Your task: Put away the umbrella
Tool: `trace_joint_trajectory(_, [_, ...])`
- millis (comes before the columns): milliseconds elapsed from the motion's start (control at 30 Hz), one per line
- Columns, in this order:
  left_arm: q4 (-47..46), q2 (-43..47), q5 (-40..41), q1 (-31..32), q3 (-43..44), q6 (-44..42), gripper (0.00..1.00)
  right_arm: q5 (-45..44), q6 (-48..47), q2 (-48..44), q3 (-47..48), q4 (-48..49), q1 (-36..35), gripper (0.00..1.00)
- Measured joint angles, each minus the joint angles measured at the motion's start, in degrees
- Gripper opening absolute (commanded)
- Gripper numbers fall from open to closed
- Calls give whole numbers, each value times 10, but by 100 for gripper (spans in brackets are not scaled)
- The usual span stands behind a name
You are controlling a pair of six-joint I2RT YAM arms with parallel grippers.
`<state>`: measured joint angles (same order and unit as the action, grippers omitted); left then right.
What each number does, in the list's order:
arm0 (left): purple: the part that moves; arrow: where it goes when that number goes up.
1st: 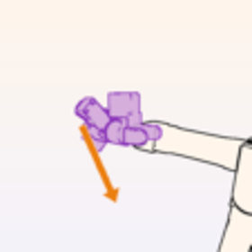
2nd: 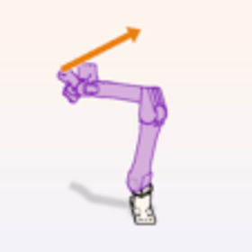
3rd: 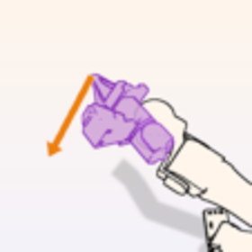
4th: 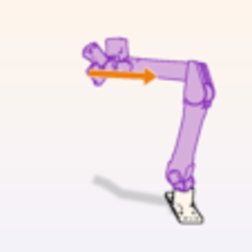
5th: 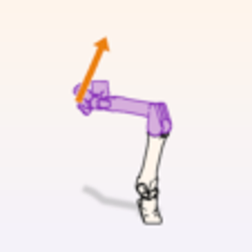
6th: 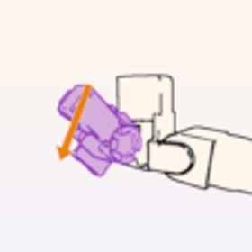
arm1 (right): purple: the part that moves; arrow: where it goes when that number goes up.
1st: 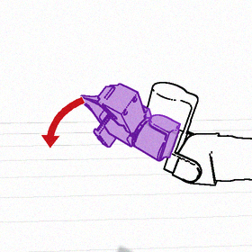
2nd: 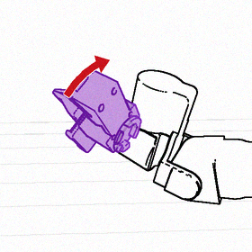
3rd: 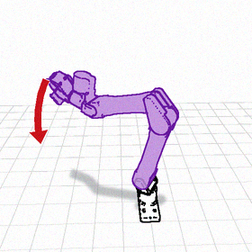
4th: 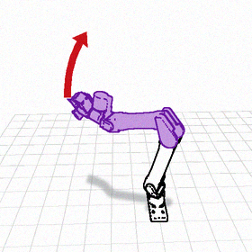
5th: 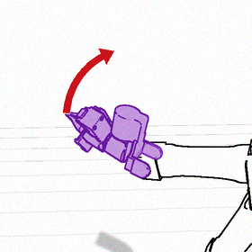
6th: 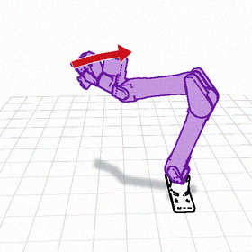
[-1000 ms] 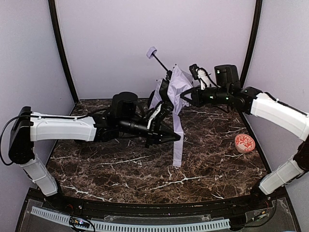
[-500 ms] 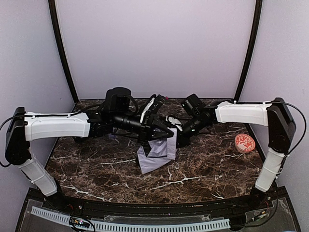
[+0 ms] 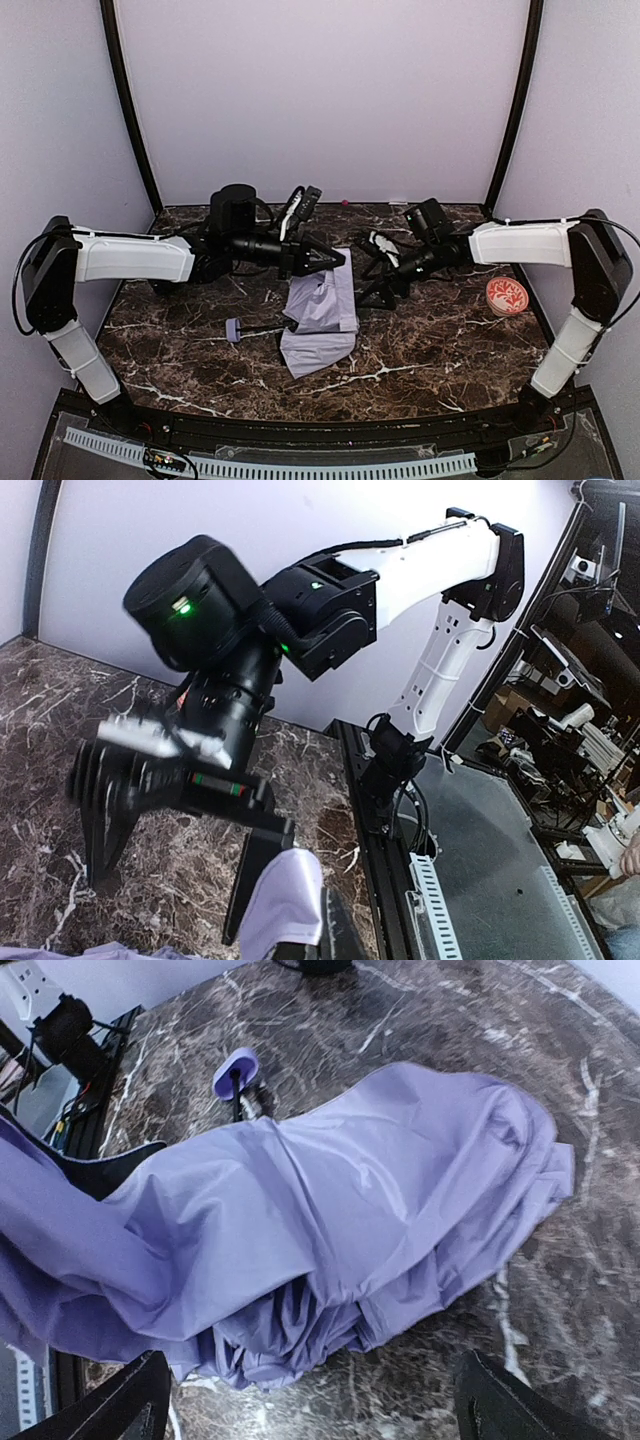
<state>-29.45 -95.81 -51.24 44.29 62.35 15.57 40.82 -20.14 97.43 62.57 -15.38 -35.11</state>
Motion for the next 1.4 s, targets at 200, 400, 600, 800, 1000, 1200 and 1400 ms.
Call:
trace_joint_trajectory(200, [-14, 0, 0, 0, -12, 3, 0, -52, 19, -109, -81, 105, 6, 100])
trace_joint_trajectory(400, [-13, 1, 15, 0, -18, -7, 0, -39, 52, -191, -144, 165, 4, 85])
trace_joint_trajectory(600, [-14, 2, 28, 0, -18, -13, 0, 18, 133, -206, -155, 236, -72, 46])
trace_joint_trajectory(800, [-14, 3, 30, 0, -18, -12, 0, 17, 203, -170, -156, 278, -91, 21])
trace_joint_trajectory(1000, [-12, 6, 38, 0, -21, -14, 0, 25, 214, -153, -152, 268, -102, 0])
trace_joint_trajectory(1200, [17, 21, 64, 0, -23, -48, 50, 87, 202, -154, -123, 236, -102, 0])
trace_joint_trajectory(1400, [84, 82, 117, -10, -36, -113, 69, 153, 236, -157, -79, 258, -68, 0])
